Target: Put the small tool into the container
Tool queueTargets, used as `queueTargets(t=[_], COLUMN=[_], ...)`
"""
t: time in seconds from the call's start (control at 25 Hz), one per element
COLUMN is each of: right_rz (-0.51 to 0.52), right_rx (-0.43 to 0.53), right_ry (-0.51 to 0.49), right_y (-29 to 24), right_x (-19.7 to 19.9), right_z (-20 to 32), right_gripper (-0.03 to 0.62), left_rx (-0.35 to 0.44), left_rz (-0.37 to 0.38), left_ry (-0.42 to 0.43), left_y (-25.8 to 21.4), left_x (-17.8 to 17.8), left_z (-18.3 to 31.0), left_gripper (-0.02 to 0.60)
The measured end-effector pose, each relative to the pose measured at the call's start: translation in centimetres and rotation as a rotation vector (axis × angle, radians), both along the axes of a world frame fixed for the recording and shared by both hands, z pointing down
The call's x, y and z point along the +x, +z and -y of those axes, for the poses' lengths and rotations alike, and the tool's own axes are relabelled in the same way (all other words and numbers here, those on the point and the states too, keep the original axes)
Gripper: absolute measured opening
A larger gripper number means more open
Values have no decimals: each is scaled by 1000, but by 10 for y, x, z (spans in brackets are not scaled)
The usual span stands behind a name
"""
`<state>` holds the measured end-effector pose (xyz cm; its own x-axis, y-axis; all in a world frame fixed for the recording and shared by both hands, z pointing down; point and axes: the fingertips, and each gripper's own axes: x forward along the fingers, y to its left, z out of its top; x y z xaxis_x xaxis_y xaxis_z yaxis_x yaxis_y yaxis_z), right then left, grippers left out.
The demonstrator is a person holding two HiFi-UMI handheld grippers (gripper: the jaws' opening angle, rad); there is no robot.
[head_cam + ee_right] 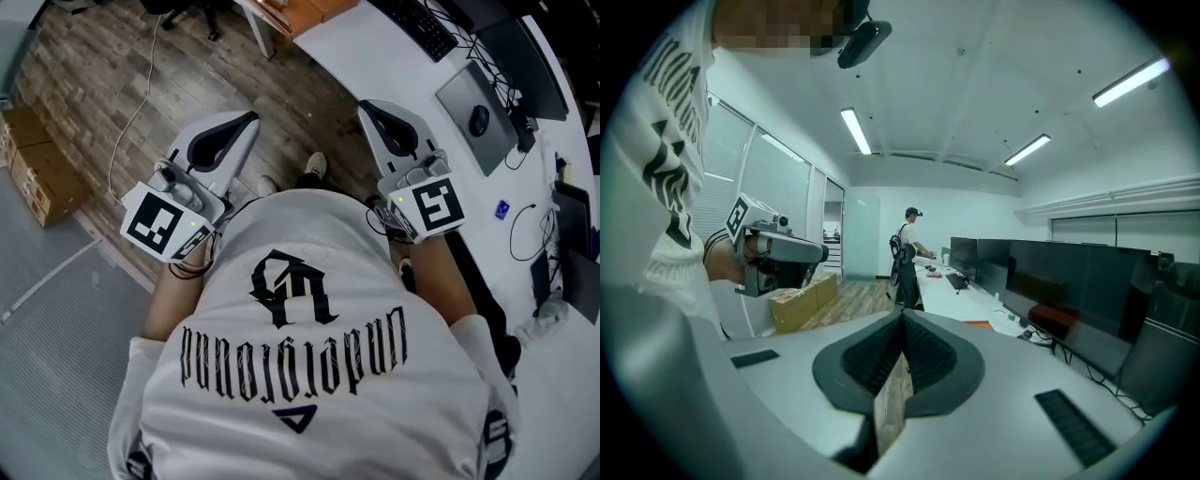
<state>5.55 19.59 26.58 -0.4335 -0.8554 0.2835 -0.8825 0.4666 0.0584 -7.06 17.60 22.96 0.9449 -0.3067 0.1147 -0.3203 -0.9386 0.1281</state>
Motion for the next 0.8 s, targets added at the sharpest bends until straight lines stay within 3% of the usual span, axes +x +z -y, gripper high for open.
queueTargets(t=[0.44,0.8], right_rz=[10,4], right_rx=[6,31], right_ry=[25,9], right_y=[3,-8], right_x=[-91,-126], right_z=[-43,-43], right_gripper=[12,12], left_rx=[-4,-10], left_rz=[-17,-29], left_ry=[9,3], left_y=[8,7], left_x=[-98,-131], left_z=[-32,-33], left_gripper=[14,14])
